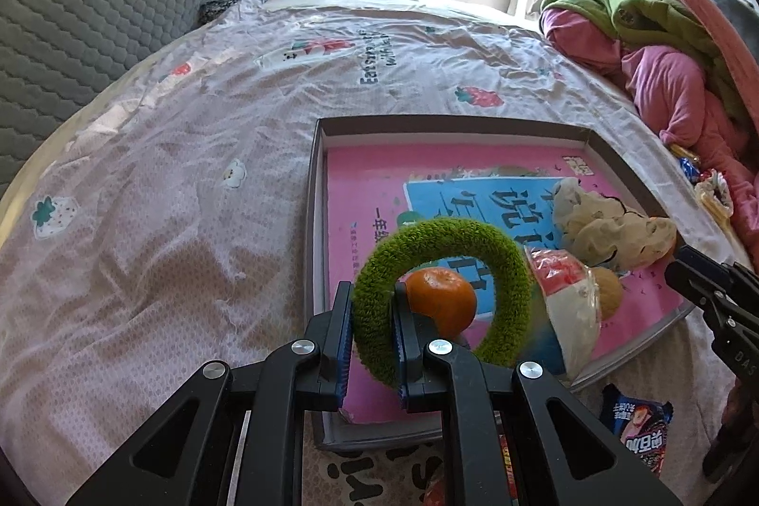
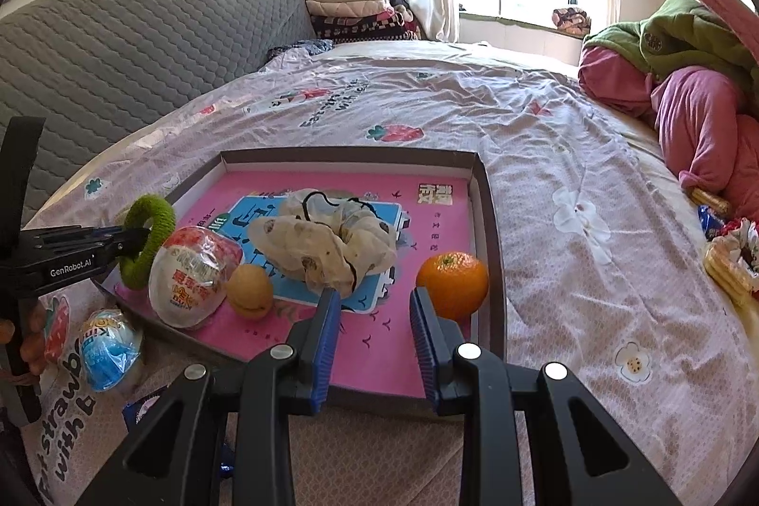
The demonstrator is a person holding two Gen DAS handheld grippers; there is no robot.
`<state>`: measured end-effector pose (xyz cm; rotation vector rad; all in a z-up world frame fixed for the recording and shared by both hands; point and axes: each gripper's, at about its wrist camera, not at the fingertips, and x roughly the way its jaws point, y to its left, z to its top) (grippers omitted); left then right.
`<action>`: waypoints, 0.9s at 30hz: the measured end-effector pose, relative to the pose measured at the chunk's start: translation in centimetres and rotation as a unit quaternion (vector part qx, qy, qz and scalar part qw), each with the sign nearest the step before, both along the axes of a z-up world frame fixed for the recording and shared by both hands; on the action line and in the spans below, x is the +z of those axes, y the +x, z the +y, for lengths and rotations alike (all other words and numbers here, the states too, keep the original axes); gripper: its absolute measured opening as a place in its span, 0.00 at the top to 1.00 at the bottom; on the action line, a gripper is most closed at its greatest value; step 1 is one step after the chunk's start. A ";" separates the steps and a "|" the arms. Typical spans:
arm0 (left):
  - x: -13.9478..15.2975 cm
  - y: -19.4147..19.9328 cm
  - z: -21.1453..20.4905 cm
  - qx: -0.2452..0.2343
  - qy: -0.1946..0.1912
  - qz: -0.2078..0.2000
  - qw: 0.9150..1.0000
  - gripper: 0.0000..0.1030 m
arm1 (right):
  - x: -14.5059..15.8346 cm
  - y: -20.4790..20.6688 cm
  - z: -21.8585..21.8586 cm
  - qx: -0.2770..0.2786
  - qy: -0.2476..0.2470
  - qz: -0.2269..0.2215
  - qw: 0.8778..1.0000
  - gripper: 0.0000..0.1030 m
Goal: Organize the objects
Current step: 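Lower the ring over an orange and open the left tool while the right tool releases the walnut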
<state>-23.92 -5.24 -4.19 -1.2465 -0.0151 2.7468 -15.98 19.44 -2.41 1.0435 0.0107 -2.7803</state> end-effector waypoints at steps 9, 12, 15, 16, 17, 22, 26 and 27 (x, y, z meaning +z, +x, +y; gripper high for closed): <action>-0.6 -0.3 0.1 0.003 -0.008 -0.010 1.000 0.85 | -0.8 -0.3 0.2 -0.004 -0.002 -0.022 1.000 0.70; -0.5 -0.2 0.1 0.002 -0.010 -0.009 1.000 0.83 | -0.9 -0.3 0.3 -0.005 -0.005 -0.026 1.000 0.70; -0.1 0.0 0.2 -0.001 -0.008 -0.007 1.000 0.78 | -0.8 -0.3 0.3 -0.005 -0.006 -0.026 1.000 0.70; 0.0 0.0 0.2 -0.003 -0.006 -0.007 1.000 0.77 | -0.8 -0.3 0.3 -0.006 -0.006 -0.026 1.000 0.70; 0.2 0.1 0.3 -0.004 -0.005 -0.007 1.000 0.73 | -0.8 -0.3 0.3 -0.005 -0.006 -0.026 1.000 0.70; 0.6 0.4 0.4 -0.008 0.000 -0.004 1.000 0.67 | -0.8 -0.3 0.2 -0.005 -0.006 -0.027 1.000 0.70; 0.8 0.5 0.4 -0.010 0.002 -0.004 1.000 0.67 | -0.8 -0.3 0.4 -0.005 -0.007 -0.025 1.000 0.70; 0.8 0.6 0.5 -0.011 0.003 -0.003 1.000 0.67 | -0.7 -0.3 0.4 -0.006 -0.007 -0.024 1.000 0.70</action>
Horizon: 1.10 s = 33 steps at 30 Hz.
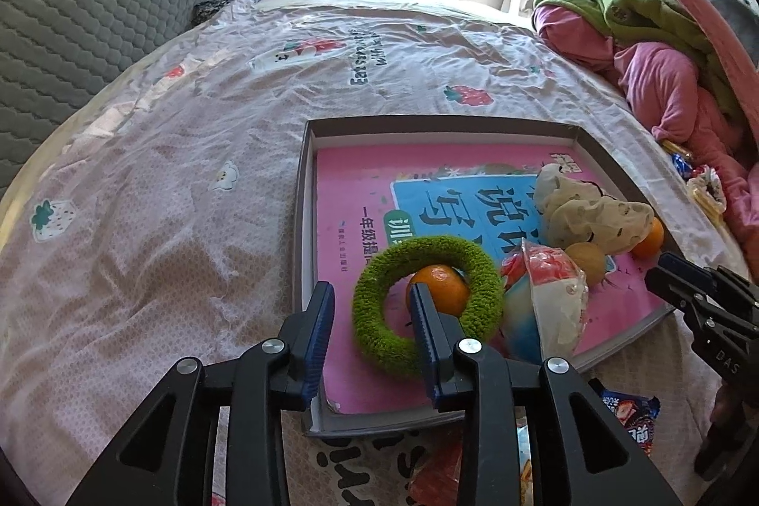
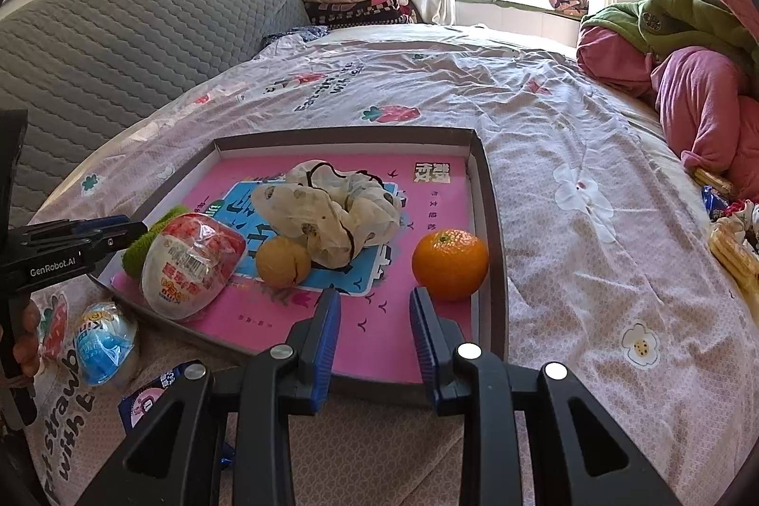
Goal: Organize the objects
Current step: 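Lower the ring over an orange and open the left tool while the right tool releases the walnut, then withdraw both open tools from the tray toward the remaining objects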
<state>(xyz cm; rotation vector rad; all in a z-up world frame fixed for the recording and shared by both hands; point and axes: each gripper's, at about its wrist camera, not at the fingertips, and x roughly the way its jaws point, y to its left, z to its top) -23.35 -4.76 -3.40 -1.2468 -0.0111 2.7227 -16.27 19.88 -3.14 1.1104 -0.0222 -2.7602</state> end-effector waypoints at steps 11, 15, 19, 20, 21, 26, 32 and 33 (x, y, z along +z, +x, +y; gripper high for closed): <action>0.9 0.5 0.1 0.000 0.011 0.008 1.000 0.46 | 0.6 0.1 0.4 -0.007 0.000 0.009 1.000 0.68; 1.4 0.9 0.0 -0.002 0.016 0.010 1.000 0.42 | 1.0 0.3 0.4 -0.009 0.001 0.018 1.000 0.61; 2.1 1.4 0.1 -0.002 0.017 0.019 1.000 0.36 | 1.3 0.4 0.3 -0.009 0.002 0.026 1.000 0.58; 2.2 1.5 0.1 -0.003 0.019 0.020 1.000 0.36 | 1.4 0.4 0.3 -0.010 0.002 0.028 1.000 0.58; 2.4 1.6 0.1 -0.004 0.020 0.021 1.000 0.35 | 1.5 0.5 0.3 -0.009 0.002 0.031 0.999 0.56; 2.8 2.2 0.1 -0.007 0.023 0.024 0.999 0.33 | 2.1 1.0 0.0 -0.002 -0.001 0.047 0.999 0.50; 3.1 2.6 0.1 -0.009 0.026 0.029 0.999 0.32 | 2.8 1.4 -0.7 0.011 0.008 0.063 0.998 0.49; 3.1 2.7 0.1 -0.010 0.026 0.030 0.999 0.32 | 2.9 1.5 -0.8 0.012 0.011 0.066 0.998 0.48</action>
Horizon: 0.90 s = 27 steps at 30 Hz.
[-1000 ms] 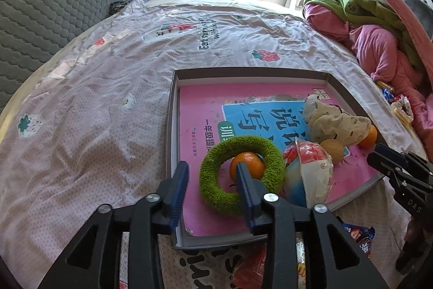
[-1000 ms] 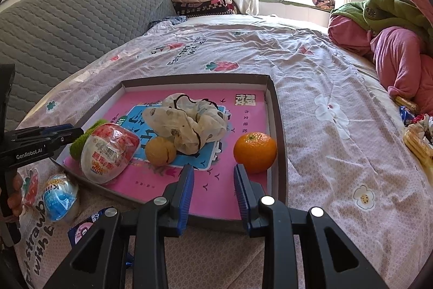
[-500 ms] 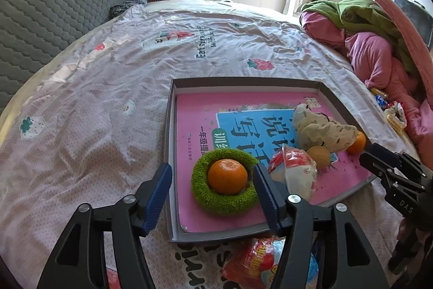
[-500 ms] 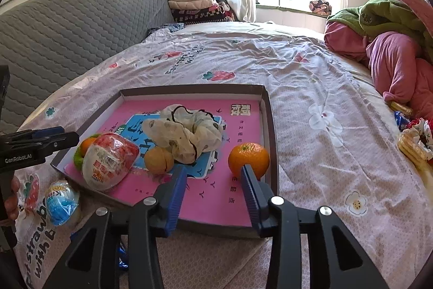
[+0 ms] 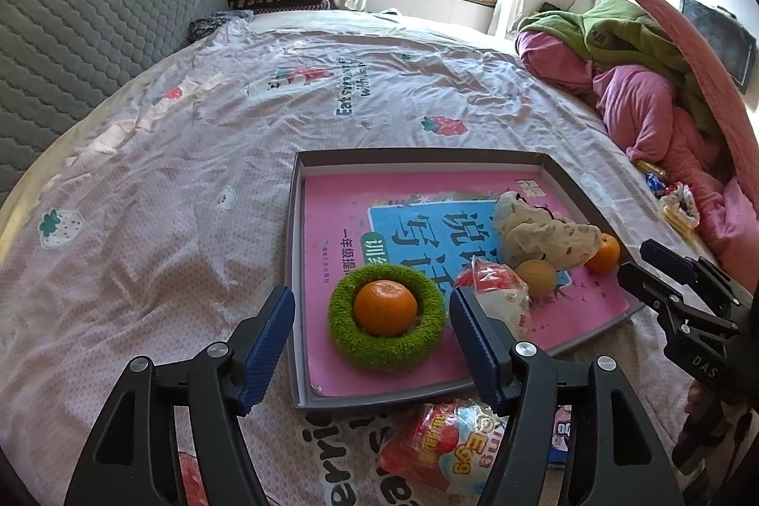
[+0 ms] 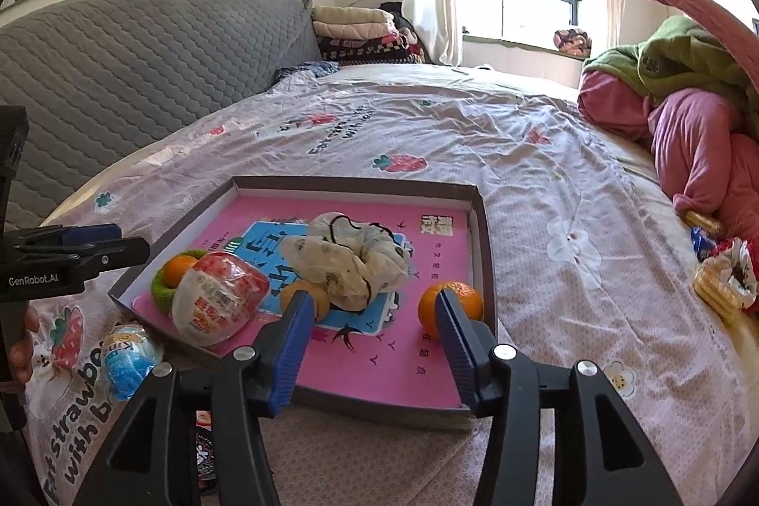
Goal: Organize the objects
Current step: 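Withdraw both open tools from the tray toward the remaining objects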
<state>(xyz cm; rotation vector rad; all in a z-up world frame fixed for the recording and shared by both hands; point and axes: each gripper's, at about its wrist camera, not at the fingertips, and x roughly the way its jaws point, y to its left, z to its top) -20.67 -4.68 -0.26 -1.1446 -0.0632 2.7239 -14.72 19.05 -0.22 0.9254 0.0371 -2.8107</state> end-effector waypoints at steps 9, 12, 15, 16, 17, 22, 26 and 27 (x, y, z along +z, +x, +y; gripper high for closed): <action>0.2 0.6 0.5 -0.008 -0.001 0.002 1.000 0.32 | 0.3 0.5 -0.7 0.014 0.007 0.006 1.000 0.47; 0.1 0.8 0.7 -0.011 -0.003 0.002 1.000 0.32 | 0.3 0.6 -0.8 0.017 0.007 0.007 1.000 0.47; 0.1 1.0 0.9 -0.012 -0.005 0.001 1.000 0.32 | 0.3 0.6 -0.9 0.020 0.009 0.006 1.000 0.47; 0.1 1.0 0.9 -0.011 -0.005 0.001 1.000 0.32 | 0.3 0.7 -0.9 0.020 0.009 0.006 1.000 0.47; 0.1 1.1 0.9 -0.011 -0.005 0.001 1.000 0.32 | 0.3 0.7 -0.9 0.021 0.009 0.006 1.000 0.47; 0.1 1.3 1.1 -0.011 -0.006 0.001 1.000 0.32 | 0.6 1.1 -1.0 0.027 0.002 0.009 1.000 0.47; 0.1 1.4 1.2 -0.010 -0.009 0.000 1.000 0.32 | 0.7 1.7 -1.5 0.039 0.001 0.011 0.999 0.47; 0.1 1.6 1.2 -0.010 -0.010 0.000 1.000 0.32 | 0.7 1.9 -1.6 0.042 0.001 0.012 0.999 0.47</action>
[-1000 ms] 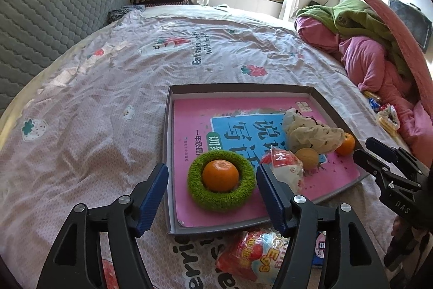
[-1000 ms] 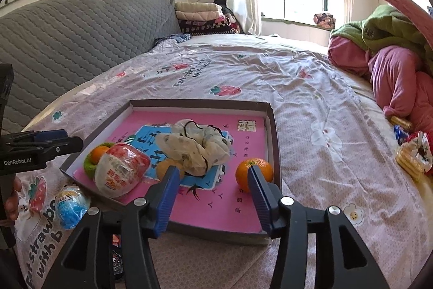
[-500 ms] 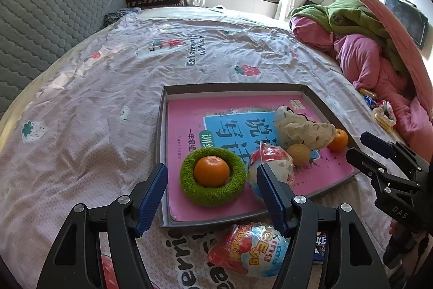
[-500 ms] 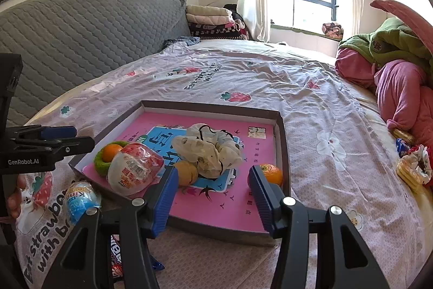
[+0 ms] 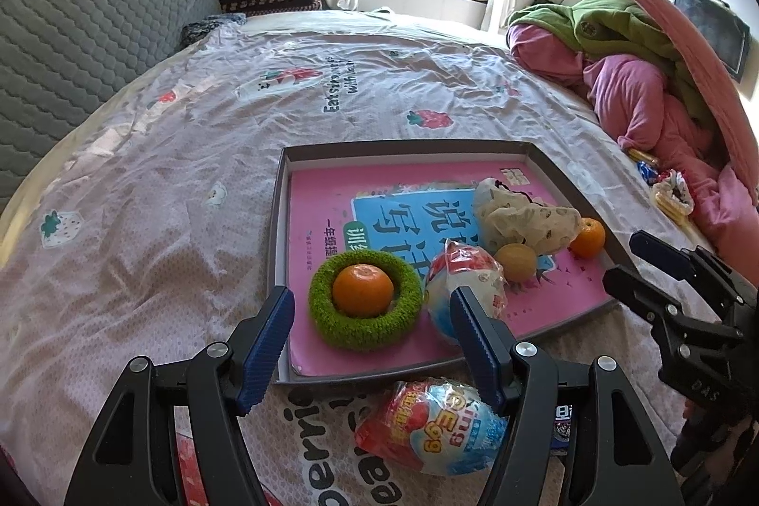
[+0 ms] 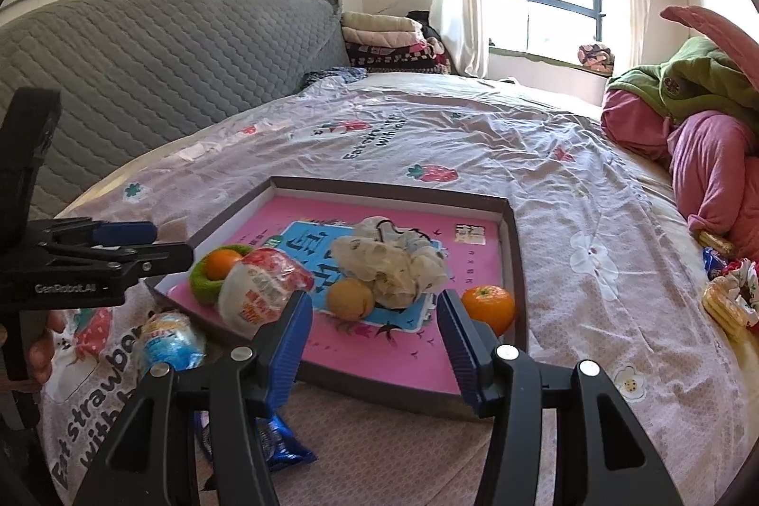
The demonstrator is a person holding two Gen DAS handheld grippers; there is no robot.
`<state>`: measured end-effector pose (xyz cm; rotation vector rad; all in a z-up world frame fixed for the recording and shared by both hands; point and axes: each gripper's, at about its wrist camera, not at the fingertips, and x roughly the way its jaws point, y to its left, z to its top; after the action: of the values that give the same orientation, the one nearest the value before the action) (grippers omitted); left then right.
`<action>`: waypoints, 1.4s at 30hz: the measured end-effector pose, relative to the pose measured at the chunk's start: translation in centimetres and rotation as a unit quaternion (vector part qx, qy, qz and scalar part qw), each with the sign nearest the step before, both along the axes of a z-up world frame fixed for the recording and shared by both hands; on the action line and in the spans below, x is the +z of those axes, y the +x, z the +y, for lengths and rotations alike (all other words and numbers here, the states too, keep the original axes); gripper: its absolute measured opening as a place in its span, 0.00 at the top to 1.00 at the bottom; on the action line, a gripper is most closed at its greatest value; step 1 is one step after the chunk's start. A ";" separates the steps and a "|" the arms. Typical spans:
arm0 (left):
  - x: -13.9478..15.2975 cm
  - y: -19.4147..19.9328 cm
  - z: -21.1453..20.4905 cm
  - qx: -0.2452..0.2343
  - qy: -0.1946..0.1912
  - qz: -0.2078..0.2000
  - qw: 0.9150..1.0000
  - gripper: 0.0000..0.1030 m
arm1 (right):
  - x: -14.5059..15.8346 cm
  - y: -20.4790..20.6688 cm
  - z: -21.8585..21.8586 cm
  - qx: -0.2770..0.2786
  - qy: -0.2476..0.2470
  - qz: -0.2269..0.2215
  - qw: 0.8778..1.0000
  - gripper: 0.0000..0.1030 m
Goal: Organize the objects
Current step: 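Withdraw both open tools from the tray toward the remaining objects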
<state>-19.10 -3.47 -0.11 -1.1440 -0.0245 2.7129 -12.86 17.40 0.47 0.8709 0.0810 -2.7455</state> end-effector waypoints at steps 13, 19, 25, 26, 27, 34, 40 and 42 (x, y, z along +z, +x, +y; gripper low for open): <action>-1.3 1.2 1.7 -0.004 -0.011 -0.025 1.000 0.32 | -1.1 3.1 -3.4 0.095 0.044 -0.011 0.994 0.39; -1.7 1.6 2.7 -0.005 -0.012 -0.029 0.999 0.32 | -1.9 3.9 -4.0 0.111 0.055 -0.020 0.992 0.39; -2.4 1.5 3.4 -0.005 -0.018 -0.041 0.999 0.32 | -2.3 3.7 -3.7 0.115 0.042 -0.036 0.992 0.39; -2.6 1.5 3.6 -0.006 -0.019 -0.044 0.999 0.32 | -2.4 3.7 -3.7 0.116 0.042 -0.037 0.992 0.39; -2.7 1.5 3.7 -0.006 -0.022 -0.046 0.999 0.32 | -2.5 3.6 -3.7 0.118 0.040 -0.042 0.991 0.39; -2.9 1.8 4.0 -0.006 -0.036 -0.047 0.998 0.32 | -3.4 3.4 -4.4 0.134 0.042 -0.064 0.988 0.39; -3.6 2.4 4.3 -0.009 -0.035 -0.064 0.997 0.32 | -3.8 3.1 -4.7 0.146 0.039 -0.075 0.986 0.39; -3.7 2.7 4.2 -0.005 -0.035 -0.062 0.997 0.32 | -3.9 3.1 -4.7 0.149 0.036 -0.080 0.985 0.39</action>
<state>-16.43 0.78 -3.82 -1.3282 0.0580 2.6487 -9.78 12.71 -3.47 1.0050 0.2602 -2.4011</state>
